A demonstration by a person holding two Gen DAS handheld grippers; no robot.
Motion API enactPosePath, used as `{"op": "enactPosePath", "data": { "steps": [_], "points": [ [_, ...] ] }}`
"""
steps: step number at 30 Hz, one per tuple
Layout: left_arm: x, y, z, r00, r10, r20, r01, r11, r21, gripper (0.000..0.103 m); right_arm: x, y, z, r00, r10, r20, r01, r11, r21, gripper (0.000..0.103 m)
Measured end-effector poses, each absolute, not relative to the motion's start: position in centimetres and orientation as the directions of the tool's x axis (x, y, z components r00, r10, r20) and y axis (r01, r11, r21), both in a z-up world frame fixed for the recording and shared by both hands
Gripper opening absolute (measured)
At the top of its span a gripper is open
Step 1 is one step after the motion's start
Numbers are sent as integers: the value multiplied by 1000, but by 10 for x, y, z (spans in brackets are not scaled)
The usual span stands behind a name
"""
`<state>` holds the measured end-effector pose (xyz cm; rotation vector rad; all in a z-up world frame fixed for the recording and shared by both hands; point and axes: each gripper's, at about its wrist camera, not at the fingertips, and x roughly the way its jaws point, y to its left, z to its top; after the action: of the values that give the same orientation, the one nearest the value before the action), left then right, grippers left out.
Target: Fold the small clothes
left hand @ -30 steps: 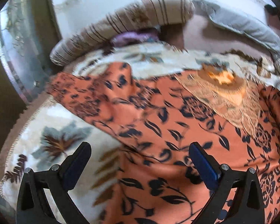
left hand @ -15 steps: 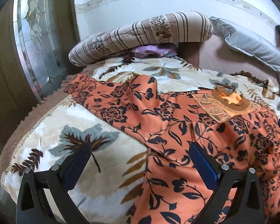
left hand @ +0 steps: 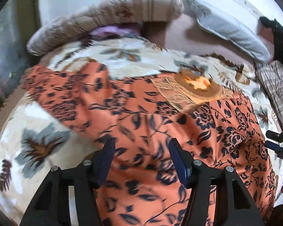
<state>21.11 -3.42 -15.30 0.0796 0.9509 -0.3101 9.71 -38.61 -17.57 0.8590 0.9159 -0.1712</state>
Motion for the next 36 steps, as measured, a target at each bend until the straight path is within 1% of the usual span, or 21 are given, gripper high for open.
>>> {"op": "enactPosePath", "data": {
  "steps": [1, 3, 7, 8, 9, 10, 11, 12, 13, 14, 16, 17, 19, 21, 23, 26, 27, 30, 32, 34, 36],
  "points": [
    [218, -41, -158, 508, -237, -828, 303, 949, -86, 69, 98, -390, -178, 618, 223, -754, 474, 659, 584, 52],
    [232, -52, -170, 430, -265, -863, 310, 941, -134, 79, 97, -393, -182, 620, 233, -749, 470, 655, 592, 52],
    [256, -62, -198, 343, -250, -905, 262, 951, -163, 77, 94, -395, -179, 627, 235, -743, 452, 666, 593, 52],
    [258, -63, -202, 335, -254, -907, 260, 951, -171, 72, 94, -396, -179, 630, 238, -739, 447, 668, 595, 52],
    [259, -65, -206, 327, -264, -908, 262, 948, -181, 46, 95, -395, -178, 632, 237, -738, 444, 669, 596, 52],
    [261, -67, -209, 308, -272, -912, 267, 944, -192, 24, 96, -395, -178, 633, 235, -737, 444, 670, 595, 52],
    [262, -67, -211, 304, -263, -916, 267, 946, -183, 23, 97, -397, -178, 635, 233, -737, 447, 667, 596, 52],
    [263, -68, -209, 316, -263, -912, 271, 946, -178, 18, 98, -398, -179, 635, 232, -737, 451, 663, 598, 52],
    [262, -69, -207, 321, -280, -905, 285, 940, -190, 9, 99, -399, -179, 635, 232, -737, 456, 657, 600, 52],
    [262, -70, -201, 328, -296, -897, 302, 933, -197, 8, 100, -400, -180, 635, 232, -737, 459, 654, 601, 52],
    [263, -72, -188, 356, -306, -883, 327, 926, -189, 7, 102, -401, -180, 634, 224, -740, 465, 654, 596, 52],
    [262, -74, -177, 379, -297, -876, 346, 924, -164, 7, 103, -401, -180, 633, 222, -742, 465, 657, 593, 52],
    [263, -78, -161, 415, -270, -869, 377, 920, -106, 7, 105, -399, -181, 629, 216, -747, 466, 664, 585, 52],
    [269, -79, -147, 468, -212, -858, 392, 920, -14, 7, 107, -397, -182, 625, 215, -750, 466, 668, 581, 52],
    [274, -78, -143, 484, -169, -858, 385, 922, 35, 7, 110, -395, -184, 620, 219, -753, 465, 671, 578, 52],
    [286, -63, -153, 438, -143, -888, 357, 934, 26, 12, 113, -393, -188, 611, 216, -762, 473, 672, 570, 52],
    [290, -59, -161, 418, -117, -901, 342, 939, 37, 12, 115, -393, -190, 606, 218, -765, 476, 672, 568, 52],
    [291, -42, -175, 388, -92, -917, 301, 953, 32, 20, 120, -393, -198, 587, 214, -780, 492, 671, 555, 52],
    [286, -23, -172, 400, -87, -913, 273, 962, 28, 23, 125, -393, -207, 556, 207, -805, 505, 685, 525, 52],
    [284, -2, -166, 415, -98, -905, 256, 967, 13, 30, 128, -394, -217, 525, 211, -824, 522, 685, 508, 53],
    [284, 23, -156, 448, -71, -891, 211, 977, 28, 45, 127, -394, -218, 528, 210, -823, 522, 683, 510, 53]
  ]
}}
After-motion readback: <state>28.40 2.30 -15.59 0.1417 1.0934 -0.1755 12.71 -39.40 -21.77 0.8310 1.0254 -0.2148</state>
